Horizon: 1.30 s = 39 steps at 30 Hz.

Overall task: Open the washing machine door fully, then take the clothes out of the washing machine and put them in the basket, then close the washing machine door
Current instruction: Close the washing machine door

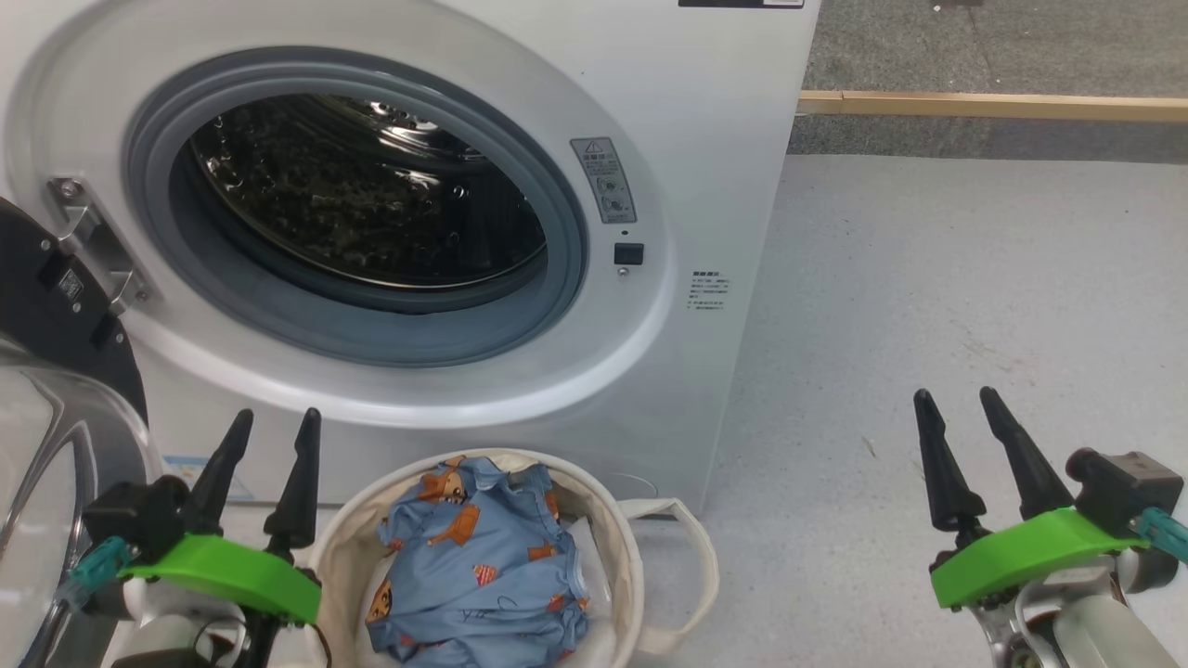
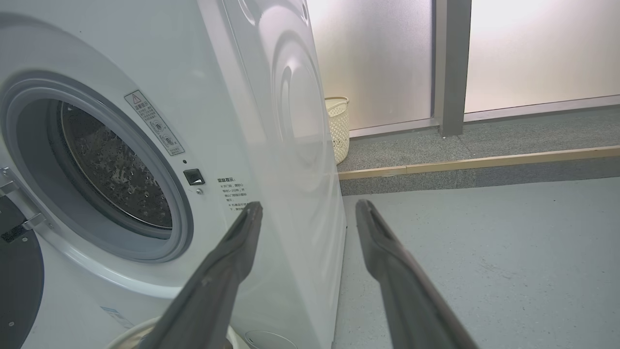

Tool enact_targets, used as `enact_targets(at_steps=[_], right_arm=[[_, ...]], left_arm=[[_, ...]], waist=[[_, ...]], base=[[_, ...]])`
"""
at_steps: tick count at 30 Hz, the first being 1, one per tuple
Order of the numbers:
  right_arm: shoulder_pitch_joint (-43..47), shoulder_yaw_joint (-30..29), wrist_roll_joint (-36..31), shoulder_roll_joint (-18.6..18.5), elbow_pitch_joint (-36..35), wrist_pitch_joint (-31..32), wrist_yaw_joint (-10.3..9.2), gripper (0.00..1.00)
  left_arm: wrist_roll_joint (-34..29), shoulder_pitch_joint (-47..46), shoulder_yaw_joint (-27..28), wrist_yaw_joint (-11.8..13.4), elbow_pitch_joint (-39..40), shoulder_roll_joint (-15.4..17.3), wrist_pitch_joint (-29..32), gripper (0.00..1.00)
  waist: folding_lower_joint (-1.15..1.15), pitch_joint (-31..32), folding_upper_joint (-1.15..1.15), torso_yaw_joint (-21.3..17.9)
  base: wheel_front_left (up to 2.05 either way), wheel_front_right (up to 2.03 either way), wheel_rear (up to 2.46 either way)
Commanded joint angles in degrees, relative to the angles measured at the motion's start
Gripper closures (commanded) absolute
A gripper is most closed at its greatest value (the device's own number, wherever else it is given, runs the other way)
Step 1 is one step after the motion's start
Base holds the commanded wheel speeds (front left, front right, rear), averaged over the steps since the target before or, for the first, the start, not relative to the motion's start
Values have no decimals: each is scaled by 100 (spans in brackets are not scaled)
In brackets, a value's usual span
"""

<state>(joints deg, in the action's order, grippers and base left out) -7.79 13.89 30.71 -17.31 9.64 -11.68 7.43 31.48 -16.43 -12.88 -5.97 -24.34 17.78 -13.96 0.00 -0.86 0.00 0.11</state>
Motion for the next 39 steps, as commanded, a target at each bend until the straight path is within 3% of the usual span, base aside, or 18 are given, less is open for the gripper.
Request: enact_targets(at_steps=[1,9,25,39], right_arm=[[-25,40,-47,-58,-173,10,6,0],[2,16,-49,-4,-237,61,6,0],[51,88,-9,40,-264,68,6,0],[116,175,45,26,-287,66,6,0]], left_arm=[[76,-199,212,42,196,207,-26,0],[103,-207,189,56,204,209,-36,0],[109,-145,121,133,272,237,-41,0],[88,-41,-18,180,407,233,-10,0]], waist=[[0,-2,0,1],[0,-8,0,15],[0,21,0,108],[0,139,0,496]], base=[[-19,21,-2],[-82,94,-13],[-179,188,-9],[-38,38,0]])
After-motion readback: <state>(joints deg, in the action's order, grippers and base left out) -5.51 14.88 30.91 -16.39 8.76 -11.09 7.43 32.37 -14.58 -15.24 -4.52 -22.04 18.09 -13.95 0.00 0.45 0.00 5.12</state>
